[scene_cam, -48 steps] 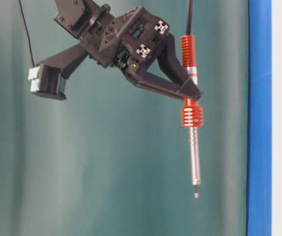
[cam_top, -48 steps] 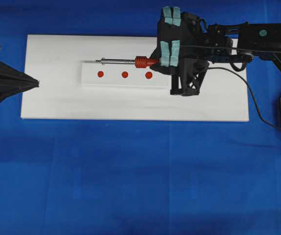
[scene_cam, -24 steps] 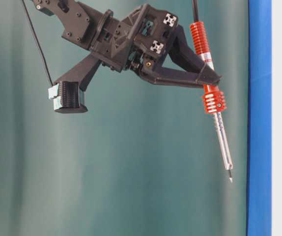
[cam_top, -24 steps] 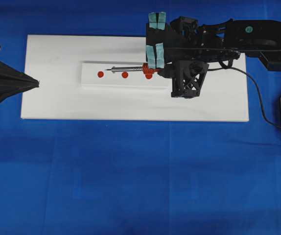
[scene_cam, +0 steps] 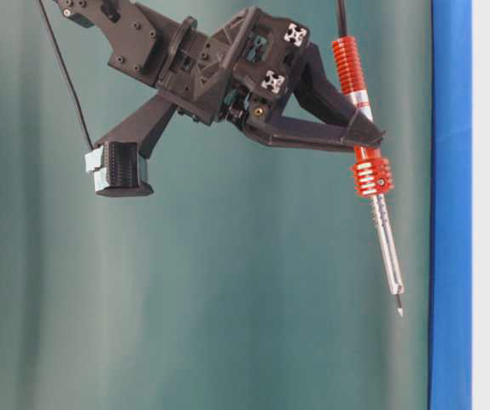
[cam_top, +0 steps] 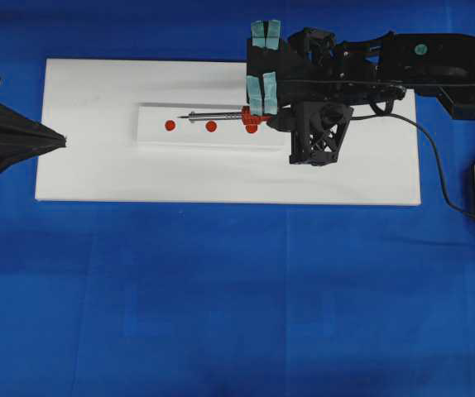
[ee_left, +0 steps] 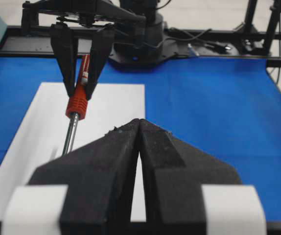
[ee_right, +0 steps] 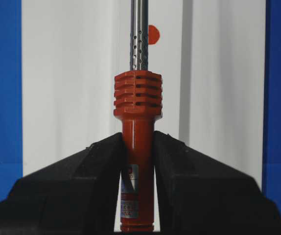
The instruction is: Touch the tip of the soldering iron to the mark.
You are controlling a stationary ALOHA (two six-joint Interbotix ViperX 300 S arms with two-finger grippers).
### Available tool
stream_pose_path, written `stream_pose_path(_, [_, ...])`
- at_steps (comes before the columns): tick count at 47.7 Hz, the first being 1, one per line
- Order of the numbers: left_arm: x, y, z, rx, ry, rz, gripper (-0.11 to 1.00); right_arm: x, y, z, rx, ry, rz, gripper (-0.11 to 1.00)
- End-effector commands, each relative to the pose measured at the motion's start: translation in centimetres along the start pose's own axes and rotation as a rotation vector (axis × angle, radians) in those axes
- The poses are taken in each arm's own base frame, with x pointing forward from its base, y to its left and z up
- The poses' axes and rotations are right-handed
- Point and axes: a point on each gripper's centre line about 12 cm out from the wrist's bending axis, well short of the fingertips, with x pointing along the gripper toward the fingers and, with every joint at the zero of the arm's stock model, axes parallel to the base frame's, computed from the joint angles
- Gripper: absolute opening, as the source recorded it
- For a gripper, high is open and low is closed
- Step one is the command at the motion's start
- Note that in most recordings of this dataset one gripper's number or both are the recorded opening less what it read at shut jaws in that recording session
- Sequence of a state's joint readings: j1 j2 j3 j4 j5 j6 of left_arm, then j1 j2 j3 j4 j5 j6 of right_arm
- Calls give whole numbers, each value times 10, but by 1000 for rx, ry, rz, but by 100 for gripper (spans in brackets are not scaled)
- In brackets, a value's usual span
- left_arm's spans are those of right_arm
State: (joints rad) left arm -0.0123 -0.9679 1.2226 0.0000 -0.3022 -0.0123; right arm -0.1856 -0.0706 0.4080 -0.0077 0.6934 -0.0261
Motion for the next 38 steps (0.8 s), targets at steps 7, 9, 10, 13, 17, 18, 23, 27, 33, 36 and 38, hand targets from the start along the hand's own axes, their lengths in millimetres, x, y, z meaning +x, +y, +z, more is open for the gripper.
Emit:
stream_pose_path(7, [1, -1, 4, 3, -17, -4, 0, -9, -1, 10, 3, -38, -3, 6])
stream_pose_path(9, [1, 0, 4, 3, -15, -2, 0, -9, -1, 10, 3, -38, -3, 6])
stream_pose_path(10, [1, -1, 4, 3, -17, -4, 0, -10, -2, 10, 5, -40, -4, 6])
stream_pose_path(13, [1, -1, 4, 3, -17, -4, 0, -10, -1, 10, 3, -40, -3, 6])
stream_pose_path(17, [1, 0, 4, 3, -17, -2, 0, -10, -2, 10, 5, -40, -4, 6])
stream_pose_path(18, [1, 0, 4, 3, -17, -2, 0, -9, -2, 10, 5, -38, -4, 6])
stream_pose_path(23, [1, -1, 4, 3, -15, -4, 0, -9, -2, 10, 5, -38, -4, 6])
stream_pose_path(27, [1, 0, 4, 3, -17, -2, 0, -9, -2, 10, 5, -38, -4, 6])
stream_pose_path(33, [1, 0, 4, 3, -17, -2, 0, -7, -2, 10, 5, -37, -4, 6])
stream_pose_path(36, [1, -1, 4, 3, -15, -4, 0, -4, -2, 10, 5, -34, -4, 6])
stream_pose_path(38, [1, 0, 4, 3, -17, -2, 0, -2, -2, 10, 7, -29, -4, 6])
